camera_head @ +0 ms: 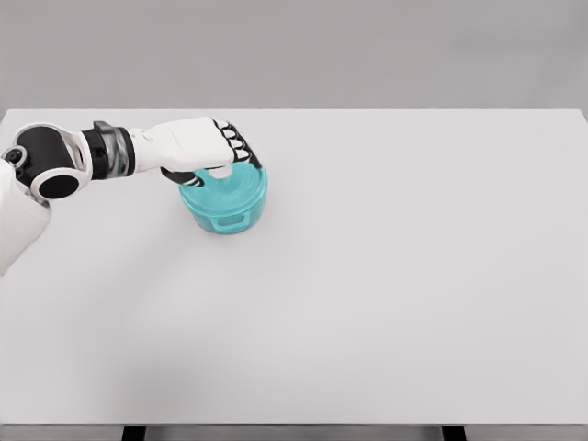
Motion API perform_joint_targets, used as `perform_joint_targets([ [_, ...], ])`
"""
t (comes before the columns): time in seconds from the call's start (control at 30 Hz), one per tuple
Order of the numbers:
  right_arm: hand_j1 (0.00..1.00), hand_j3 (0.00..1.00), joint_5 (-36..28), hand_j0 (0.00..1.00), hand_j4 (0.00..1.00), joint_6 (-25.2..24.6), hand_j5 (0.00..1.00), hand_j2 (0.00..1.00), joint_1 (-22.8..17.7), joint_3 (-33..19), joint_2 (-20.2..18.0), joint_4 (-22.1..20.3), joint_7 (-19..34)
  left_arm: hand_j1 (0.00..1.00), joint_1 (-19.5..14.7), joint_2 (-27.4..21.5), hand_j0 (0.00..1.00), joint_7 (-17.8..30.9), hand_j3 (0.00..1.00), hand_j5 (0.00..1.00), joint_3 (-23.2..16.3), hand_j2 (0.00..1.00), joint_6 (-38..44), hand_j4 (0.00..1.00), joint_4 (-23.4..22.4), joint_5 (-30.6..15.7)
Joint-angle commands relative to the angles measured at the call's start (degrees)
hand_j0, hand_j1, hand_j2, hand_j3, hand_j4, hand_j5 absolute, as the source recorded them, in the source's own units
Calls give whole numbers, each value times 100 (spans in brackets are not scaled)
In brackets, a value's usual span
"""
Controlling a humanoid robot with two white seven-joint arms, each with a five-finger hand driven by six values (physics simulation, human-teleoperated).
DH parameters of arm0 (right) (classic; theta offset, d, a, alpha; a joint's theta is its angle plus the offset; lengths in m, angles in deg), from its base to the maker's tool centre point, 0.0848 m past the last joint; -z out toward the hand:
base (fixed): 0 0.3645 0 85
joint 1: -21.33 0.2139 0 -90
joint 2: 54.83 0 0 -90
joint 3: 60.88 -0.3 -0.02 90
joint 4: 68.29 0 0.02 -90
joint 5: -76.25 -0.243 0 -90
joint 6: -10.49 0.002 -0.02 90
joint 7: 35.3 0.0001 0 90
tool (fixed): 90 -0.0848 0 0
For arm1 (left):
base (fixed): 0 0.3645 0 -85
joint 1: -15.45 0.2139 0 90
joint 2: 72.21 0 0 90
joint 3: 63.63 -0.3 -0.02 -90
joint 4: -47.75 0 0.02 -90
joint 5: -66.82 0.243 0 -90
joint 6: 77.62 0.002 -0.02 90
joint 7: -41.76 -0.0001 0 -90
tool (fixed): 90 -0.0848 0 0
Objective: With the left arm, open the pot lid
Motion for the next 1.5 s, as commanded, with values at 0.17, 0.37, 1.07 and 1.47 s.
perform_joint_targets([
  [0.17,100,100,-5,100,100,2,100,100,0,-2,0,0,0,81,0,14,81,-3,81,81,-121,81,15,81,-20,-23],
  [0.37,100,100,-5,100,100,2,100,100,0,-2,0,0,0,82,-9,23,82,-3,82,82,-121,82,15,82,-20,-23],
  [1.07,100,100,-5,100,100,2,100,100,0,-2,0,0,0,83,-70,93,83,-3,83,83,-94,83,15,83,-231,258],
  [1.47,100,100,-5,100,100,2,100,100,0,-2,0,0,0,71,-70,111,71,-3,71,71,-112,71,15,71,-231,232],
])
